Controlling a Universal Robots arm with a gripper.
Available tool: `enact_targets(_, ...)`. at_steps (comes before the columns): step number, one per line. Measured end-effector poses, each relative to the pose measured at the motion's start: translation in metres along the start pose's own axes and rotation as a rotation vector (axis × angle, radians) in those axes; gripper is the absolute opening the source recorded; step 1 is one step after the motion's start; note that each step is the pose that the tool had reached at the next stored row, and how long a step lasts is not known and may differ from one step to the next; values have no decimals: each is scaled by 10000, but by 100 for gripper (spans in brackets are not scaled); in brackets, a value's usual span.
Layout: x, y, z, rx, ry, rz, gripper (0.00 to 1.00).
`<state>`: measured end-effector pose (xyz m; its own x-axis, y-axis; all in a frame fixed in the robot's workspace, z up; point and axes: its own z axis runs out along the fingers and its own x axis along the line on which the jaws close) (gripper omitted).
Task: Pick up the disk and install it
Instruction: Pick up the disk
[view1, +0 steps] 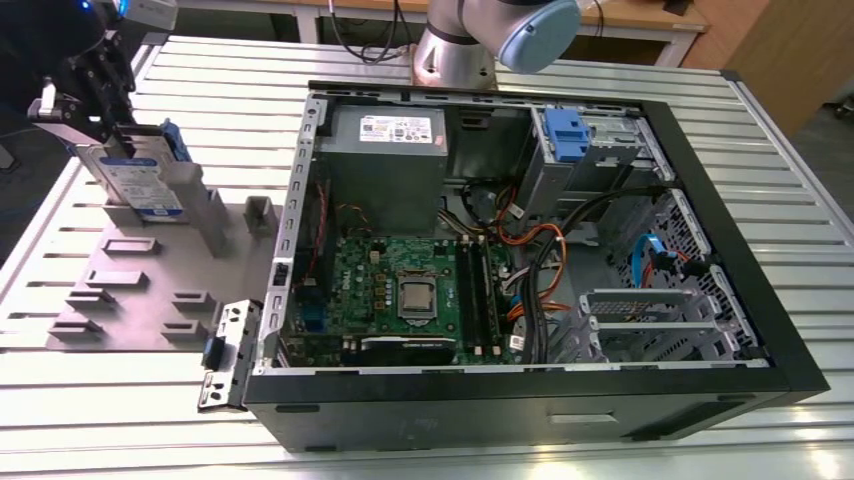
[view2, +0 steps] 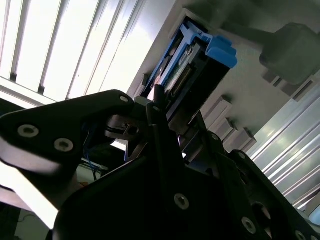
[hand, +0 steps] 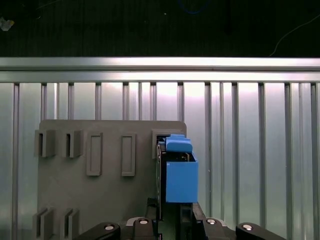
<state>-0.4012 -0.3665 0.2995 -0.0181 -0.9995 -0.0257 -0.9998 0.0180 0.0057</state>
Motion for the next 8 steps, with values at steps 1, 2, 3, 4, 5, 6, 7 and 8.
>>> enact_targets(1,0,0,-1,0,0,0,35)
enact_targets(2,0,0,-2,0,0,0,35)
enact_targets(3,0,0,-2,0,0,0,35)
enact_targets(4,0,0,-2,0,0,0,35)
enact_targets(5,0,0,-2,0,0,0,35)
enact_targets(6,0,0,-2,0,0,0,35)
enact_targets(7,0,0,-2,0,0,0,35)
enact_targets(8,0,0,-2,0,0,0,35)
